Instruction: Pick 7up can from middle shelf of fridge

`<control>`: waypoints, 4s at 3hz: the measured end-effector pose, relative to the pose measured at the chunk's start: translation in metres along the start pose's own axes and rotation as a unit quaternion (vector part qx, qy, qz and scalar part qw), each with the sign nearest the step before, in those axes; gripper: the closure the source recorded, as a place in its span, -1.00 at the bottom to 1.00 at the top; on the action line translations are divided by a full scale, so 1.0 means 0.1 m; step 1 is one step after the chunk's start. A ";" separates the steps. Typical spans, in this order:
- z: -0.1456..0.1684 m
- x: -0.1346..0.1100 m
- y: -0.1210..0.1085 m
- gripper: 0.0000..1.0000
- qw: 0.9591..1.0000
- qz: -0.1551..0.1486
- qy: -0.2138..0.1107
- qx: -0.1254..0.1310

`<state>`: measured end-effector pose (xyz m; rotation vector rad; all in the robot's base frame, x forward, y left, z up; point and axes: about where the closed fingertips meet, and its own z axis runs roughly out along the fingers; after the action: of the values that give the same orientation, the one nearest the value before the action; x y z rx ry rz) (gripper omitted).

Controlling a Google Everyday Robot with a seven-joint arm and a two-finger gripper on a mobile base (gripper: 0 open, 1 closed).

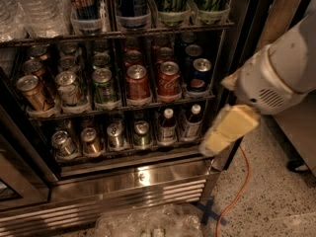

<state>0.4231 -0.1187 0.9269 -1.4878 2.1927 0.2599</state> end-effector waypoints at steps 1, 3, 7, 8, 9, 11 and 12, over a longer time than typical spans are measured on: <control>0.30 -0.45 0.25 -1.00 0.995 0.015 -0.090 -0.035; 0.26 -0.67 0.35 -1.00 0.991 0.027 -0.125 -0.050; 1.10 -2.03 1.62 -1.00 0.954 0.056 -0.289 -0.048; 1.05 -2.20 1.73 -1.00 0.949 0.040 -0.310 -0.049; 1.05 -2.20 1.73 -1.00 0.949 0.040 -0.310 -0.048; 1.50 -2.32 1.82 -1.00 0.936 0.078 -0.341 -0.049; 1.70 -2.27 1.66 -1.00 0.916 0.169 -0.363 -0.034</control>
Offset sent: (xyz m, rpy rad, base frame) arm -0.0009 0.0523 -0.0076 0.1697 -0.0019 0.0223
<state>0.3866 0.2033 0.8710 -0.8215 1.7982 0.8585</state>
